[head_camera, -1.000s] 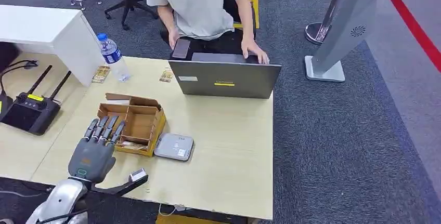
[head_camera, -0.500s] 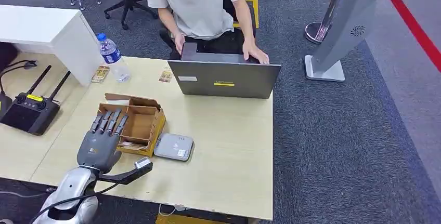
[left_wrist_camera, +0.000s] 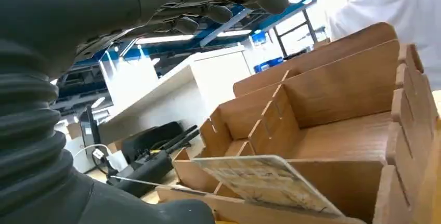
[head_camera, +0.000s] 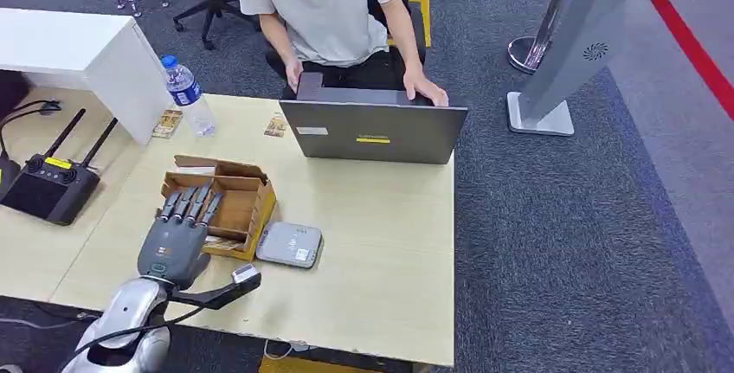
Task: Pass the card to the sensor for recognition and then transmit it.
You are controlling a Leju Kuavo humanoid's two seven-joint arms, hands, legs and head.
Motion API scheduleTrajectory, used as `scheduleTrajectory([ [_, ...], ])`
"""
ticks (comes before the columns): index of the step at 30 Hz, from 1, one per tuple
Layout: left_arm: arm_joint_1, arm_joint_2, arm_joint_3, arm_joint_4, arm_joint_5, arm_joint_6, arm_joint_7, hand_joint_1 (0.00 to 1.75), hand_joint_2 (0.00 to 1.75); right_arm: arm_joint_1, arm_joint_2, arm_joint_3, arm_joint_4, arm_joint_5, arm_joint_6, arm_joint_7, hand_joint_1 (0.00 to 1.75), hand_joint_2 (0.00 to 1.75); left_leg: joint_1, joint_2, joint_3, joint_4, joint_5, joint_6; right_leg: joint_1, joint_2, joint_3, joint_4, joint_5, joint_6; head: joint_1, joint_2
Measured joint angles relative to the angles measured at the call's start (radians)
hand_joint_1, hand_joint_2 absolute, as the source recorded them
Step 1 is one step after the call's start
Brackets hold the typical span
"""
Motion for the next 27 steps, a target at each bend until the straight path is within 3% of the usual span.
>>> scheduleTrajectory([
  [17,-0.010,-0.016,-0.032,0.012,0.001,0.013,-0.016,0.00,1.75,0.000,0.000,0.013,0.000,0.014,0.002,0.000,0.00,1.75,0.000,0.000,0.000,0.000,0.000,0.000,0.000,0.000,0.000,0.000,0.000,0.000,0.000,0.000],
  [27,-0.027,-0.017,-0.033,0.039,-0.006,-0.013,0.008,0.00,1.75,0.000,0.000,0.013,-0.001,0.014,0.004,0.005,0.00,1.75,0.000,0.000,0.000,0.000,0.000,0.000,0.000,0.000,0.000,0.000,0.000,0.000,0.000,0.000],
])
